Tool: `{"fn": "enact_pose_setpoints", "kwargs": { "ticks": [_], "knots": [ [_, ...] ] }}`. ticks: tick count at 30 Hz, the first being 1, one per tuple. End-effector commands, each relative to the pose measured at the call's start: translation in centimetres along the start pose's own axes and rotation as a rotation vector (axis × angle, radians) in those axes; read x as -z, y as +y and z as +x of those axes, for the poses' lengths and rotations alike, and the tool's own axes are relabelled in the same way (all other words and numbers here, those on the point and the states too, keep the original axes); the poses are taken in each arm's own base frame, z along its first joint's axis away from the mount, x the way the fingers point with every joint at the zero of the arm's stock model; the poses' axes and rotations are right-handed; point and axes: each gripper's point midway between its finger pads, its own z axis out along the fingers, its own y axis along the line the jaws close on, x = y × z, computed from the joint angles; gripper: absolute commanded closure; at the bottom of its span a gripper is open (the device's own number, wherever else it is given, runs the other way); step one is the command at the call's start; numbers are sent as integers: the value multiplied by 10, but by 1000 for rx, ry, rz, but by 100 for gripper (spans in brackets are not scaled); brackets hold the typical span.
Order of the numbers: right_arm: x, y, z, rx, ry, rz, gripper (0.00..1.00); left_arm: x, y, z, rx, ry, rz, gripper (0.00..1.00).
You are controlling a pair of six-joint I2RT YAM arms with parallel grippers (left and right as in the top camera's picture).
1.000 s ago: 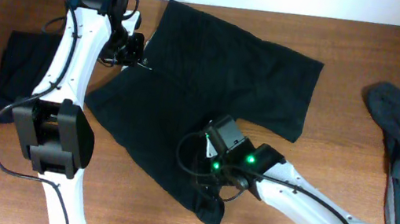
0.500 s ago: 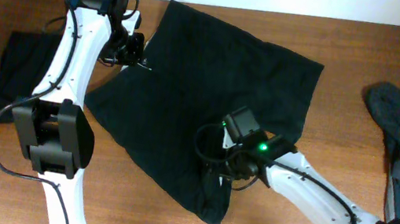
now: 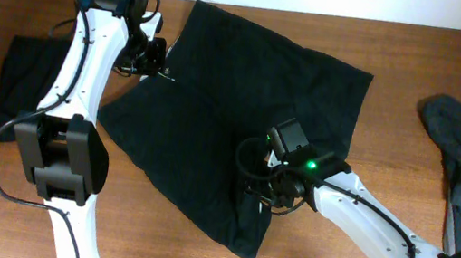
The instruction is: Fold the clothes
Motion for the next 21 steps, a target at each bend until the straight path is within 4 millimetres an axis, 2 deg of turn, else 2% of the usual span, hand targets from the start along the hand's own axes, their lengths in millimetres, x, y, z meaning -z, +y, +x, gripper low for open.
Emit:
{"fn": "enact_pose_setpoints", "kwargs": {
  "ticks": [1,4,10,15,21],
  "knots": [
    [-1,-11,-7,-91,-34,47,55,1,4,-1,4,-7,-29,78],
    [-2,-18,-7,-126,-35,57,55,1,4,-1,4,-7,-29,78],
    [-4,-47,-12,-237,-12,45,54,1,4,-1,4,-7,-29,78],
    [-6,-53,-18,-265,10,-57,54,1,4,-1,4,-8,-29,78],
    [-1,-64,-27,-321,-4,-73,53,1,4,-1,4,-8,-29,78]
  ]
}}
